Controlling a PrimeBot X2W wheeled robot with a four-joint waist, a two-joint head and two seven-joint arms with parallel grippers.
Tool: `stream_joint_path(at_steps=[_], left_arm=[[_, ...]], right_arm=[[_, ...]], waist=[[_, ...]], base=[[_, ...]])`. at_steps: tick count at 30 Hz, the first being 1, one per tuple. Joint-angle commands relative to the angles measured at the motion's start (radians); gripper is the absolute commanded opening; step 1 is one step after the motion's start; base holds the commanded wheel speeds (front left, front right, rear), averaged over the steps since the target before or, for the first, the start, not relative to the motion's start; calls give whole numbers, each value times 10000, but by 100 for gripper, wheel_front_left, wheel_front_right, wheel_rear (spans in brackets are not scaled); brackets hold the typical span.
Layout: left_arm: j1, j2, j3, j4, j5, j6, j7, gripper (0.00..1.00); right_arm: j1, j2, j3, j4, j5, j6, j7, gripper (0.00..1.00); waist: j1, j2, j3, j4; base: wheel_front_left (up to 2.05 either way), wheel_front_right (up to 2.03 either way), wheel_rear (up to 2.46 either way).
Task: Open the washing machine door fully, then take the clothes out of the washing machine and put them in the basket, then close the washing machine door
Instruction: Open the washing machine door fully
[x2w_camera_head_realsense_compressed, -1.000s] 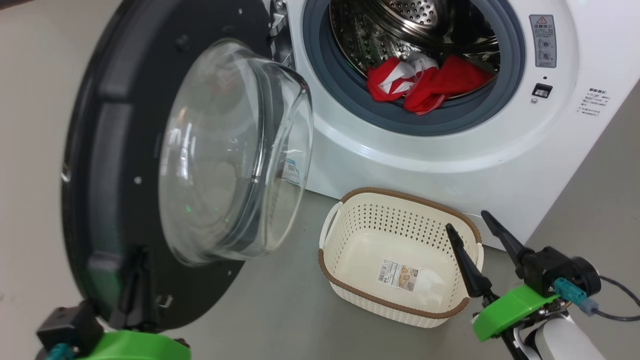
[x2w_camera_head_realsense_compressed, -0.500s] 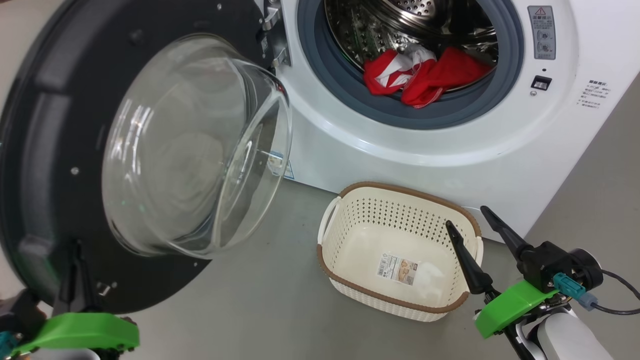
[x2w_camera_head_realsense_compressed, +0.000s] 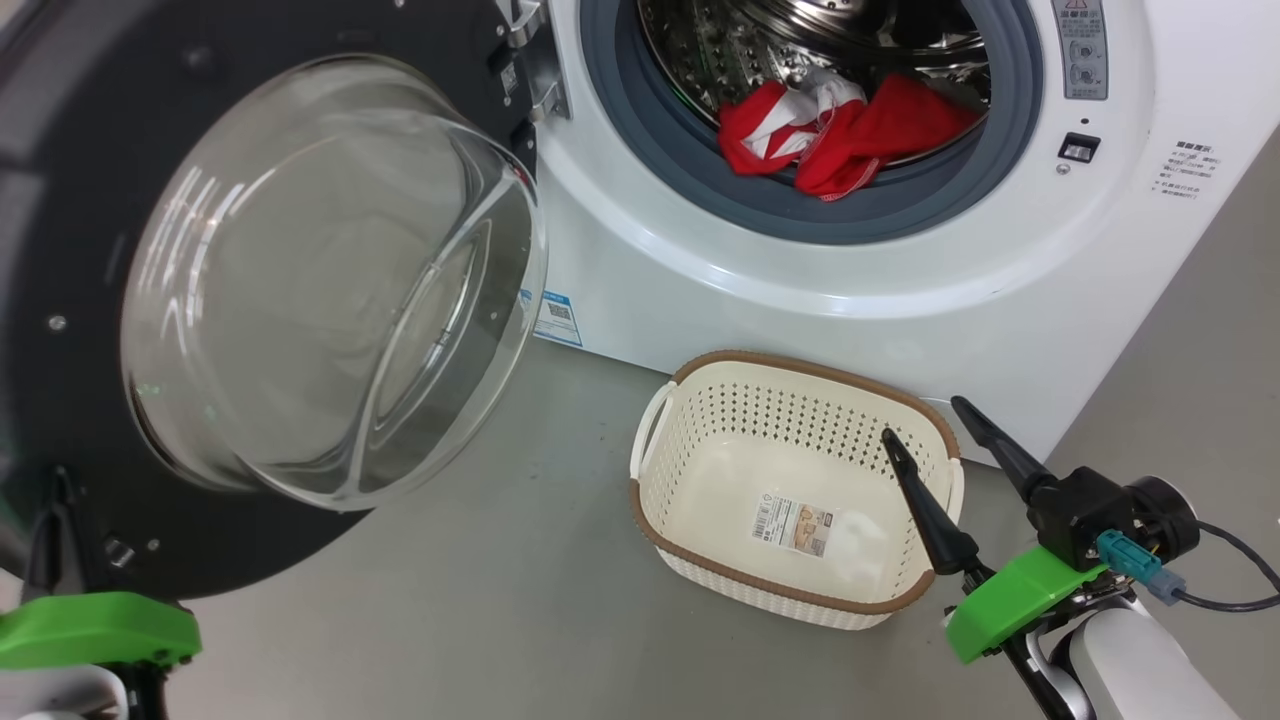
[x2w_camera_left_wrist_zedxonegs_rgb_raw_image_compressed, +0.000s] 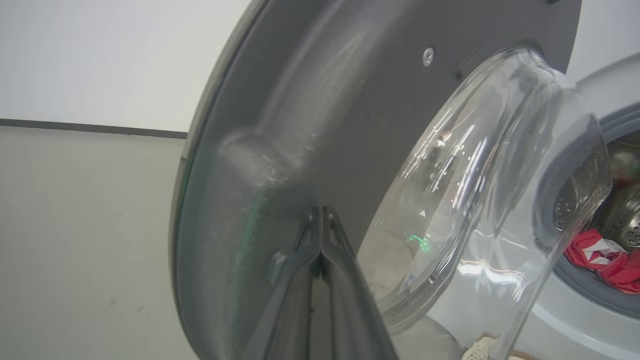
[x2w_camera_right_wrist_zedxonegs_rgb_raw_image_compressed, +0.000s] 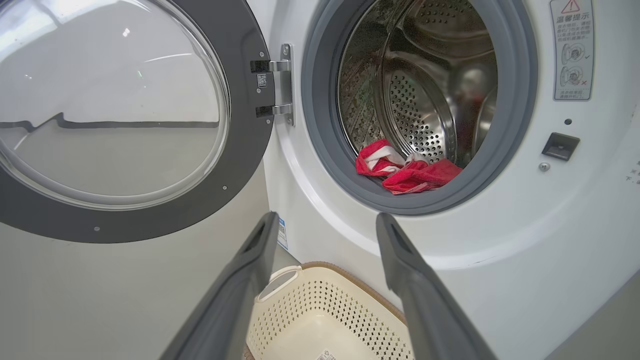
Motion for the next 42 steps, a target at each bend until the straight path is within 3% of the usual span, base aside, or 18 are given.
stream_joint_path(at_steps=[1,21,29,30,31,32,33,42], left_arm=[[-589,583,617,29,-102,-117,-162,0],[-2270,897,1499,2275,5,-791,-277,0],[-2078,528,1884,2078,369,-989,-278,0],[-1979,454,1911,1973,390,-1044,-278,9],[-1866,414,1903,1851,468,-1063,-278,31],[-1765,358,1891,1664,532,-1111,-278,70],[-1664,292,1869,1467,589,-1147,-278,100],[-784,-12,1451,-938,1246,-1021,-279,100]], right_arm=[[-268,-63,270,-212,-19,65,-65,100],[-482,-448,474,-208,12,65,-65,100],[-487,-389,346,-171,61,65,-65,100],[-464,-345,312,-175,63,65,-65,100],[-448,-298,284,-182,63,65,-65,100],[-432,-250,248,-192,63,65,-65,100],[-409,-196,203,-204,62,65,-65,100],[-73,239,-108,-498,54,65,-65,100]], waist=[[0,0,55,-5],[0,0,604,-179],[0,0,441,-239],[0,0,387,-246],[0,0,346,-263],[0,0,299,-273],[0,0,244,-281],[0,0,-230,-531]], base=[[0,0,0],[0,0,0],[0,0,0],[0,0,0],[0,0,0],[0,0,0],[0,0,0],[0,0,0]])
